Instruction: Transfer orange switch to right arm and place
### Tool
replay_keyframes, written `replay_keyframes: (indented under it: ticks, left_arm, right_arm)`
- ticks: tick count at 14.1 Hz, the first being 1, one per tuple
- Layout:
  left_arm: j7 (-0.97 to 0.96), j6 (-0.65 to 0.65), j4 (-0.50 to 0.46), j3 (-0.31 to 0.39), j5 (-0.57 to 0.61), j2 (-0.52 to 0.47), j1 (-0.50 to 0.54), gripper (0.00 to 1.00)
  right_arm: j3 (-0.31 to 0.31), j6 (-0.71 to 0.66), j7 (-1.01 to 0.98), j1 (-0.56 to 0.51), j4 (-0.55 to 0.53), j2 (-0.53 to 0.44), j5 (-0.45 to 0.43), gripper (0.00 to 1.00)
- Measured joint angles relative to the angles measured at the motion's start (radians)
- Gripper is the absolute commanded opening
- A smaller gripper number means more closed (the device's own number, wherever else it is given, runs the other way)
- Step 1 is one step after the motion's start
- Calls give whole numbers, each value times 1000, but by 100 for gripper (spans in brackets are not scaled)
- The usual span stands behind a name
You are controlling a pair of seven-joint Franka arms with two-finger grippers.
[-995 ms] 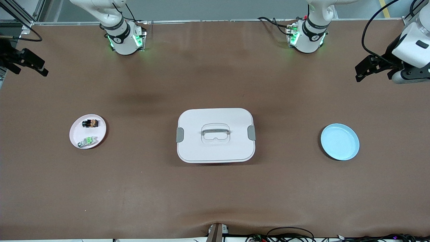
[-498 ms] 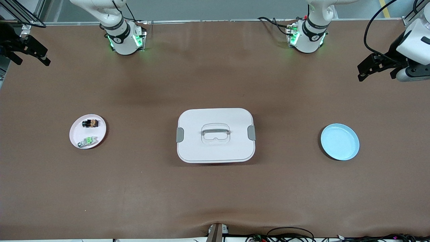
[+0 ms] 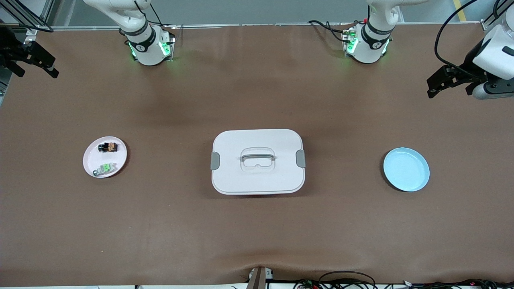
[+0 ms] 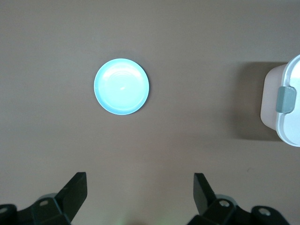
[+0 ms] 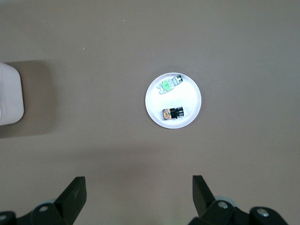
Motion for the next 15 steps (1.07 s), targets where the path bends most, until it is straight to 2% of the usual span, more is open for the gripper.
replay_keyframes:
  ticks: [15]
  left_arm:
    - [0,0,3,5,0,7,2,100]
  right_arm:
    - [0,-3,0,0,19,13,0,100]
